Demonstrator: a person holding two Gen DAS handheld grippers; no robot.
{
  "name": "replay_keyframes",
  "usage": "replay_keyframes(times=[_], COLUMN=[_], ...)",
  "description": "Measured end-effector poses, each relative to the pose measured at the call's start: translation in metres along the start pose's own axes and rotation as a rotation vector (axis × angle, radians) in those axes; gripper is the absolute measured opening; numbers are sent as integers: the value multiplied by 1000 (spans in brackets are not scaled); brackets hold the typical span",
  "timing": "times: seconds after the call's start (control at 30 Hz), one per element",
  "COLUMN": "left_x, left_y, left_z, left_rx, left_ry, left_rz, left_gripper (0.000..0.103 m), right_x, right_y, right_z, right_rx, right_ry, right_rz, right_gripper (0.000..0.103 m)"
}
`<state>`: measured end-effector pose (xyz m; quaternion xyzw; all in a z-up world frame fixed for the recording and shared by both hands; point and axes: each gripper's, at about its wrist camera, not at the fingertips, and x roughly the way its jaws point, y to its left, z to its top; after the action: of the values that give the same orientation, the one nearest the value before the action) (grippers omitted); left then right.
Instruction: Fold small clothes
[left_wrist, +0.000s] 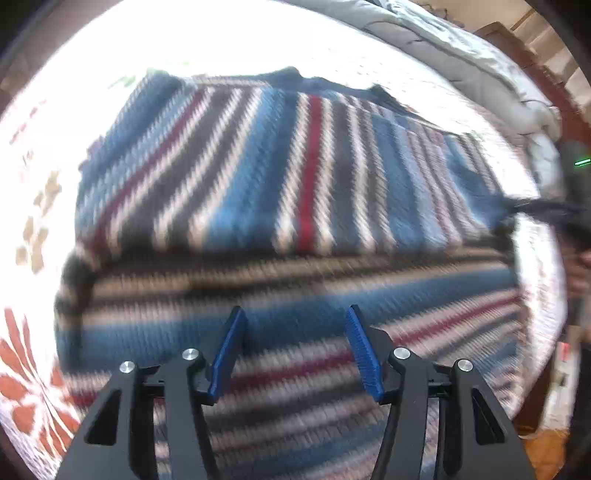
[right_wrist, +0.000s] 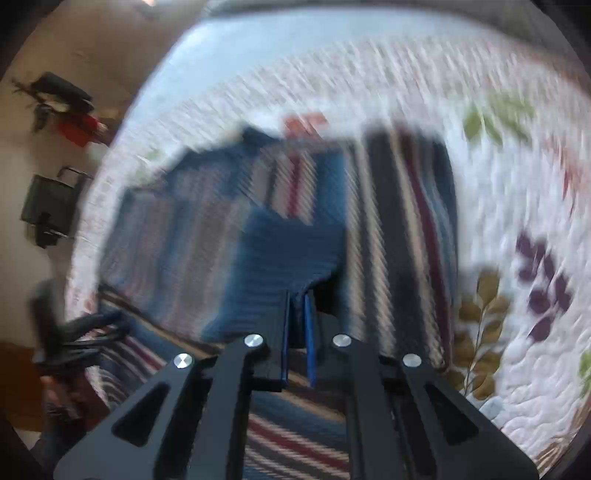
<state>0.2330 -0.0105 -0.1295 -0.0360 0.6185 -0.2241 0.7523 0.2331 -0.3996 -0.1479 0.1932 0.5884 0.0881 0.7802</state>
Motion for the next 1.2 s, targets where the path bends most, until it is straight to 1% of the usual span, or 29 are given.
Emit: replay_keyframes(times=[0.03, 0.07, 0.1, 0.13, 0.17, 0.2, 0.27, 0.3, 0.33, 0.37, 0.4, 0.43, 0.47, 0.53, 0.57, 0.6, 0.63, 0.67, 0.73, 0.83, 0.87, 0.9, 0.93, 1.03, 1.07, 1.1, 1.13, 1.17, 1.2], left_x=[-7, -14, -24, -32, -38, -42, -41, -38, -34, -29, -19, -13, -9, -2, 2, 4, 4, 2, 4, -8, -10, -10, -6, 16, 25, 31, 33, 33, 30], left_y=[0, 2, 5, 3, 2, 4, 12, 11, 14, 20, 17, 18, 18, 20, 18, 17, 17, 16, 12, 12, 12, 12, 12, 15, 19, 21, 23, 23, 20], left_z=[-1, 2, 5, 6, 12, 20, 32, 40, 46, 52, 56, 59, 60, 64, 64, 65, 65, 66, 70, 71, 71, 72, 73, 77, 78, 78, 78, 76, 74], left_rx=[-8, -15, -20, -20, -20, -18, -24, -28, -34, -47, -57, -68, -74, -89, -90, -90, -88, -85, -81, -97, -101, -102, -96, -86, -92, -98, -102, -103, -97], left_ry=[7, 4, -10, -25, -45, -76, -110, -124, -127, -130, -128, -122, -120, -118, -119, -124, -130, -135, -152, -214, -232, -245, -244, -194, -172, -160, -158, -164, -171], left_rz=[-47, -79, -102, -107, -98, -54, 14, 47, 63, 93, 106, 106, 105, 121, 126, 130, 129, 131, 145, 161, 169, 187, 206, 259, 275, 275, 274, 273, 277], left_gripper=[57, 57, 57, 59, 63, 63, 63, 63, 63, 63, 63, 63, 63, 63, 63, 63, 63, 63, 63, 64, 66, 69, 71, 71, 70, 70, 70, 70, 70], right_x=[5, 5, 1, -4, -10, -17, -18, -14, -7, -2, 7, 13, 19, 29, 29, 26, 21, 13, -4, -36, -41, -41, -35, -1, 10, 17, 17, 13, 8], right_y=[-4, -10, -12, -13, -12, -12, -14, -15, -15, -14, -14, -13, -11, -2, 2, 8, 10, 12, 15, 15, 17, 13, 10, -5, -7, -9, -11, -14, -14], right_z=[-3, -4, -3, -2, 1, 6, 15, 21, 26, 30, 35, 38, 39, 41, 41, 43, 47, 50, 58, 68, 71, 72, 74, 73, 71, 68, 65, 62, 57], right_rx=[10, 26, 39, 49, 55, 60, 76, 86, 85, 85, 85, 79, 73, 46, 29, 1, -2, 2, -8, -3, 10, 28, 39, 62, 66, 69, 76, 81, 87], right_ry=[9, -1, -16, -33, -55, -80, -86, -71, -48, -37, -23, -11, 1, 12, 4, -16, -25, -50, -104, -229, -255, -259, -241, -126, -96, -79, -87, -100, -108], right_rz=[7, 22, 34, 35, 30, 32, 49, 60, 53, 36, 12, 16, 24, 10, -12, -30, -16, 9, 22, 50, 54, 37, 13, -79, -93, -101, -95, -72, -34], right_gripper=[11, 13, 20, 31, 34, 34, 36, 40, 42, 42, 42, 42, 41, 22, 12, 5, 5, 5, 5, 5, 5, 5, 5, 6, 7, 12, 17, 24, 38])
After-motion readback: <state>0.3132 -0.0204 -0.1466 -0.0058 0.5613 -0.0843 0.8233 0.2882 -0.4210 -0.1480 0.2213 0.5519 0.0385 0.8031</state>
